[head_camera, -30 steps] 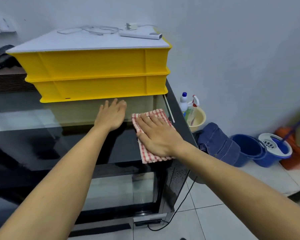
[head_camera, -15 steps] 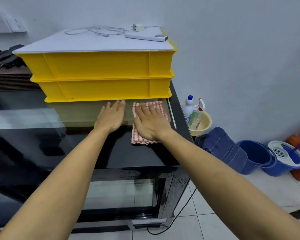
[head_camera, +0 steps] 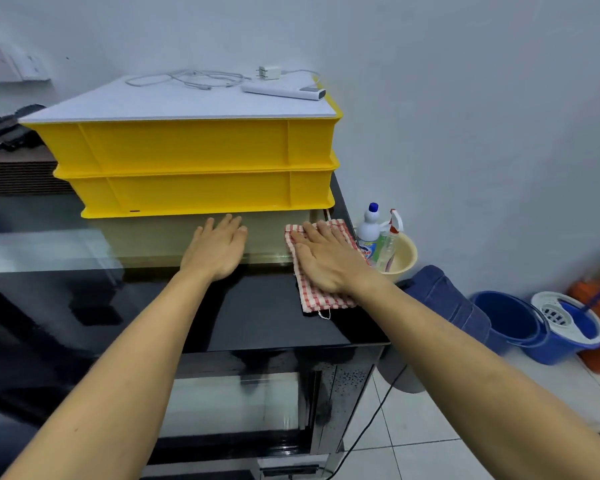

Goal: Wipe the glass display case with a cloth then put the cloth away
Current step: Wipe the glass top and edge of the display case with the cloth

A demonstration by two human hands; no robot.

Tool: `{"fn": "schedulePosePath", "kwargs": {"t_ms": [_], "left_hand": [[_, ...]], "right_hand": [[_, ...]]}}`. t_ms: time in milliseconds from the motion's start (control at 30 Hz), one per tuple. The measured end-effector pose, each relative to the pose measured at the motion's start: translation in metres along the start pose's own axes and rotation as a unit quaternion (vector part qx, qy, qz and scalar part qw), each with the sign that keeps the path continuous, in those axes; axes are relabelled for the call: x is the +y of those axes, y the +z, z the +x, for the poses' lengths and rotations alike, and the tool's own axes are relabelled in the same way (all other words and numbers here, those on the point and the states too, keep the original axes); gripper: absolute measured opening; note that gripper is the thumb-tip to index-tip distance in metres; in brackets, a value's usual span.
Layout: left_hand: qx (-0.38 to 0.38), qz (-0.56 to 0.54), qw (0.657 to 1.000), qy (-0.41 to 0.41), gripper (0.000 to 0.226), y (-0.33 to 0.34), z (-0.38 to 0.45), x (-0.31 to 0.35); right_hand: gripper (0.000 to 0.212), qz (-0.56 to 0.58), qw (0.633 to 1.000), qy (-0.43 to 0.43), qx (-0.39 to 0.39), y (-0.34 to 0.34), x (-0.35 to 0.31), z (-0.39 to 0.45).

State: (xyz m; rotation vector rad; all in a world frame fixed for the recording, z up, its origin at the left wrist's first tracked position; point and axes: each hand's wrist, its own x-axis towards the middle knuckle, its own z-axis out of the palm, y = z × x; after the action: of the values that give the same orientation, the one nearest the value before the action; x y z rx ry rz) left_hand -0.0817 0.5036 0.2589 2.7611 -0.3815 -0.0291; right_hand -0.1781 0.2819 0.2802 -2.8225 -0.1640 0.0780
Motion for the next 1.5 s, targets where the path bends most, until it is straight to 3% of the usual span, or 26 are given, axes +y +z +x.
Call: {"fn": "schedulePosePath", "kwargs": {"t_ms": [67, 200, 800, 1000, 1167, 1333, 1500], "left_hand": [[0.001, 0.002, 1.000, 0.009, 0.057, -0.003, 0.003, -0.004], [-0.001, 0.079, 0.996, 0.041, 0.057, -0.014, 0.007, -0.011], [-0.026, 0.066, 0.996, 0.055, 0.067, -0.011, 0.010, -0.016], [-0.032, 0.068, 0.996, 0.057, 0.068, -0.009, 0.011, -0.017], [-0.037, 0.061, 0.995, 0.066, 0.068, -0.007, 0.009, -0.021], [-0.038, 0.040, 0.997, 0.062, 0.064, -0.007, 0.011, -0.021], [-0.031, -0.001, 0.997, 0.077, 0.057, -0.016, 0.016, -0.029]], "right_hand": [[0.059, -0.002, 0.999, 0.029, 0.042, 0.004, -0.008, 0.004], [0.061, -0.003, 0.997, 0.072, 0.032, 0.017, -0.010, 0.003], [0.065, 0.009, 0.982, 0.170, 0.078, 0.012, 0.003, 0.055], [0.059, -0.039, 0.998, 0.031, 0.036, 0.025, -0.024, 0.011], [0.060, -0.026, 0.991, 0.121, 0.046, -0.001, 0.022, 0.019], [0.069, -0.012, 0.985, 0.161, 0.064, 0.015, 0.002, 0.057], [0.063, -0.046, 0.998, 0.038, 0.033, 0.029, -0.052, 0.020]]}}
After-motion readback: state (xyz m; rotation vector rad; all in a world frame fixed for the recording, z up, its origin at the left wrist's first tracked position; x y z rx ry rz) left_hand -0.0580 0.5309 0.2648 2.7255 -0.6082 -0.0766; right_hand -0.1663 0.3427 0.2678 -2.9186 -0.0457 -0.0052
